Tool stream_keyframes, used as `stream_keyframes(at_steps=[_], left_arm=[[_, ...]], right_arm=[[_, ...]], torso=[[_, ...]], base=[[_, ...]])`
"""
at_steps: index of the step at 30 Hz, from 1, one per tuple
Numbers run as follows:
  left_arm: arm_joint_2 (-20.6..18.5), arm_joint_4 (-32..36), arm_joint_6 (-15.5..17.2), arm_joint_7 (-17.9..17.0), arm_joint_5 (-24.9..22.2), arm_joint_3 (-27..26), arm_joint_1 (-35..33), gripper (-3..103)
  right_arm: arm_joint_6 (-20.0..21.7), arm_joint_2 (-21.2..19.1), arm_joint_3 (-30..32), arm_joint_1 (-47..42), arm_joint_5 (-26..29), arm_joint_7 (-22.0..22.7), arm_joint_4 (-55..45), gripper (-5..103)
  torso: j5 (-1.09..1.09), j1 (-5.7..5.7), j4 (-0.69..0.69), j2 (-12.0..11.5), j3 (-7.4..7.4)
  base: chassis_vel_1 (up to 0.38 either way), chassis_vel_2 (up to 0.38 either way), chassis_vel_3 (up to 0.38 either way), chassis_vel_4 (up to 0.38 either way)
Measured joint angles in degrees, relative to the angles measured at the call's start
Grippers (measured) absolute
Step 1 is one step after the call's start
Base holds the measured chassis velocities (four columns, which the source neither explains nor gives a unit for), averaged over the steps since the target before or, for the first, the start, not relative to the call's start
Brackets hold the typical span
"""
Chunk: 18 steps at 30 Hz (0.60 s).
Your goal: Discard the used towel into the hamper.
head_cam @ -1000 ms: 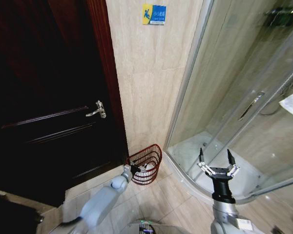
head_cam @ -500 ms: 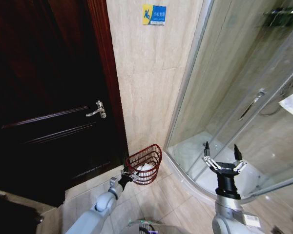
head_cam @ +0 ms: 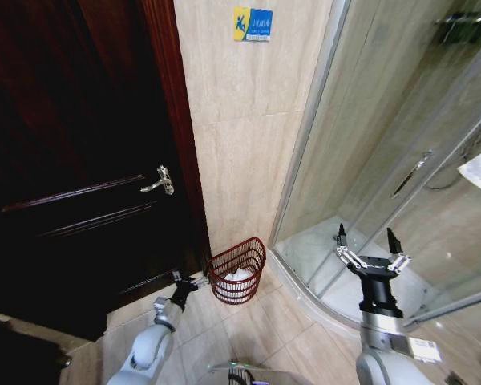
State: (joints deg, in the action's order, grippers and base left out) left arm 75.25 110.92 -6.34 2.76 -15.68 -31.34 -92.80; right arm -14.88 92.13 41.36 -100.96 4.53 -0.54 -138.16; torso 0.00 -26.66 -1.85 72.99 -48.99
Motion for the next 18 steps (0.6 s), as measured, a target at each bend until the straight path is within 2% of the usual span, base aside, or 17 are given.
stream_keyframes(at_steps=[3, 6, 10, 13, 15, 18], left_arm=[[1.3, 2.4, -0.3, 0.3, -0.3, -2.3, -1.2, 100], [3.2, 4.6, -0.9, 2.3, 1.1, -4.6, -1.9, 100], [5.5, 7.9, -0.6, 3.1, 0.8, -5.0, -2.8, 100], [8.4, 12.3, -1.1, 3.3, 2.4, -4.2, -4.7, 100], [8.6, 12.8, -1.1, 3.2, 2.5, -4.0, -5.0, 100], [9.2, 17.3, 0.4, 3.5, 2.5, -4.2, -7.0, 100]], right_arm=[[1.0, -0.3, 0.3, 0.4, 0.2, 0.6, -0.5, 100], [2.4, -0.9, 0.5, 1.1, 0.9, 0.9, -1.6, 100], [3.8, -1.6, 0.6, 1.8, 1.5, 1.1, -3.0, 100], [6.2, -2.3, 0.6, 2.0, 2.7, 1.1, -4.3, 100], [6.4, -2.4, 0.6, 2.0, 2.8, 1.1, -4.3, 100], [7.0, -2.7, 0.7, 2.2, 3.7, 1.1, -4.5, 100]], torso=[[0.00, 0.00, 0.00, 0.0, 0.00], [0.00, 0.00, 0.00, 0.0, 0.00], [0.00, 0.00, 0.00, 0.0, 0.00], [0.00, 0.00, 0.00, 0.0, 0.00], [0.00, 0.00, 0.00, 0.0, 0.00], [0.01, 0.00, 0.00, 0.0, 0.00]], base=[[0.000, 0.000, 0.000, 0.000], [0.000, 0.000, 0.000, 0.000], [0.000, 0.000, 0.000, 0.000], [0.000, 0.000, 0.000, 0.000], [0.000, 0.000, 0.000, 0.000], [0.000, 0.000, 0.000, 0.000]])
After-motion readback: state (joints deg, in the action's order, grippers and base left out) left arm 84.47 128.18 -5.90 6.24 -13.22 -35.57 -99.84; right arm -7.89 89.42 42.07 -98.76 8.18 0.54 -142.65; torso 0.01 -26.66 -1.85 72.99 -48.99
